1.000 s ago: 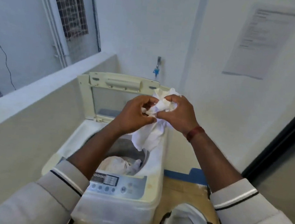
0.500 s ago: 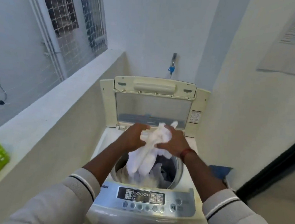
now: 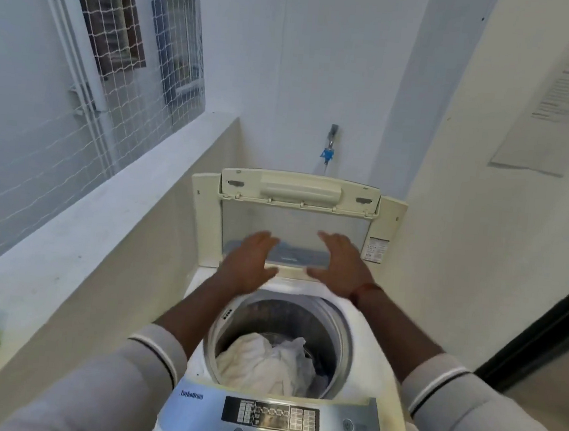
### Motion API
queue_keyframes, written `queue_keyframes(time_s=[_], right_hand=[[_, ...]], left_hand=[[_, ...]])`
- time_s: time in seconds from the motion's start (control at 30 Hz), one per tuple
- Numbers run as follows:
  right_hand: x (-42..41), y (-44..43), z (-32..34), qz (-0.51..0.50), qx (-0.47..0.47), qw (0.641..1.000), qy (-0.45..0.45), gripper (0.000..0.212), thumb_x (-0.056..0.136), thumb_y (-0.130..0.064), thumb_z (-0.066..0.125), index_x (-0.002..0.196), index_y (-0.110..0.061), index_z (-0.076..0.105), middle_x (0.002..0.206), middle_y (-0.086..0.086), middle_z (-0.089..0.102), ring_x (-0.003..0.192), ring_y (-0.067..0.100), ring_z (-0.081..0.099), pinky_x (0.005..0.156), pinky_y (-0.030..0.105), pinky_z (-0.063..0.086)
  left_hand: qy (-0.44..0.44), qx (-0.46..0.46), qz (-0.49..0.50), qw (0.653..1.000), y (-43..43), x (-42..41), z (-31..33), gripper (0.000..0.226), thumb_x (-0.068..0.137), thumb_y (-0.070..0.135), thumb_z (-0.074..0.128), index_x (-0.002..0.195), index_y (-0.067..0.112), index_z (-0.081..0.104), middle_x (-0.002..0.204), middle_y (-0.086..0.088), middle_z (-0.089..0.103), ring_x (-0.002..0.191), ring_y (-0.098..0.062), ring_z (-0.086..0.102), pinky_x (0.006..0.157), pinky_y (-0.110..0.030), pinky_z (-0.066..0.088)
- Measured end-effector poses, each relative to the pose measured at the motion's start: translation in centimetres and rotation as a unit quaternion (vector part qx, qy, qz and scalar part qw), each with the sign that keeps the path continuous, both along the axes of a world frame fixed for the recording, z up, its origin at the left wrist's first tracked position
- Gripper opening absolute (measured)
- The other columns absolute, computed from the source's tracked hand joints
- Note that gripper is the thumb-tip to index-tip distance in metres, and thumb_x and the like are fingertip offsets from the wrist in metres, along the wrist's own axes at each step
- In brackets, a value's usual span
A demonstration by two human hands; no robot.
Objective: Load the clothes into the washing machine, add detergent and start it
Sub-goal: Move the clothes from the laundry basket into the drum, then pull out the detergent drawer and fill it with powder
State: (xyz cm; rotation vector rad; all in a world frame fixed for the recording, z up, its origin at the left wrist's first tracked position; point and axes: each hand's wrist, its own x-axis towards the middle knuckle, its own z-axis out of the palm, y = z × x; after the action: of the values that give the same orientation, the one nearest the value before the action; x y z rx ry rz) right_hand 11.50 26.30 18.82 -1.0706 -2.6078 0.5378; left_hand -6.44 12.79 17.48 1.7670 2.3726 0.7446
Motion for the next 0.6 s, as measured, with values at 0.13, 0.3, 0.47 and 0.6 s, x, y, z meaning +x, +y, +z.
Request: queue_keyframes(time_s=[0.13, 0.3, 0.47, 0.6], right_hand=[[-2.1, 4.5, 7.5, 0.006, 0.101, 0.994, 0.047, 0.077, 0.081, -0.051, 0.066, 0.147, -0.024, 0.035, 0.151, 0.008, 0.038, 0.137, 0.029, 0.036, 0.113, 0.044, 0.032], [-5.2, 8.9, 12.3, 0.006, 0.113, 0.993, -0.017, 0.068, 0.093, -0.055, 0.047, 0.15, -0.021, 0.031, 0.156, 0.007, 0.033, 0.142, 0.028, 0.031, 0.115, 0.045, 0.028], [-8.2, 12.0, 9.1, 0.019, 0.055, 0.989, -0.133, 0.068, 0.098, -0.057, 0.029, 0.152, -0.016, 0.022, 0.16, 0.007, 0.025, 0.145, 0.027, 0.024, 0.118, 0.047, 0.021], [-9.1, 12.5, 7.2, -0.01, 0.158, 0.983, -0.095, 0.051, 0.1, -0.046, 0.032, 0.136, -0.013, 0.044, 0.137, 0.014, 0.051, 0.124, 0.034, 0.047, 0.105, 0.048, 0.032]], left_hand=[[0.068, 0.082, 0.002, 0.994, 4.8, -2.4, 6.6, 0.065, 0.086, 0.037, 0.065, 0.143, 0.015, 0.039, 0.152, -0.011, 0.034, 0.141, -0.026, 0.029, 0.113, -0.043, 0.03], [0.091, 0.058, 0.02, 0.994, 11.4, -4.3, 11.6, 0.062, 0.095, 0.047, 0.047, 0.147, 0.016, 0.031, 0.157, -0.009, 0.027, 0.144, -0.027, 0.024, 0.115, -0.047, 0.025], [0.117, -0.092, 0.045, 0.988, 16.0, -6.0, 10.2, 0.058, 0.1, 0.05, 0.026, 0.147, 0.016, 0.028, 0.156, -0.008, 0.03, 0.142, -0.029, 0.026, 0.113, -0.056, 0.02], [0.167, -0.064, 0.048, 0.983, 17.0, -7.0, 8.5, 0.031, 0.095, 0.028, 0.042, 0.123, 0.016, 0.051, 0.13, -0.012, 0.055, 0.12, -0.033, 0.051, 0.103, -0.056, 0.035]])
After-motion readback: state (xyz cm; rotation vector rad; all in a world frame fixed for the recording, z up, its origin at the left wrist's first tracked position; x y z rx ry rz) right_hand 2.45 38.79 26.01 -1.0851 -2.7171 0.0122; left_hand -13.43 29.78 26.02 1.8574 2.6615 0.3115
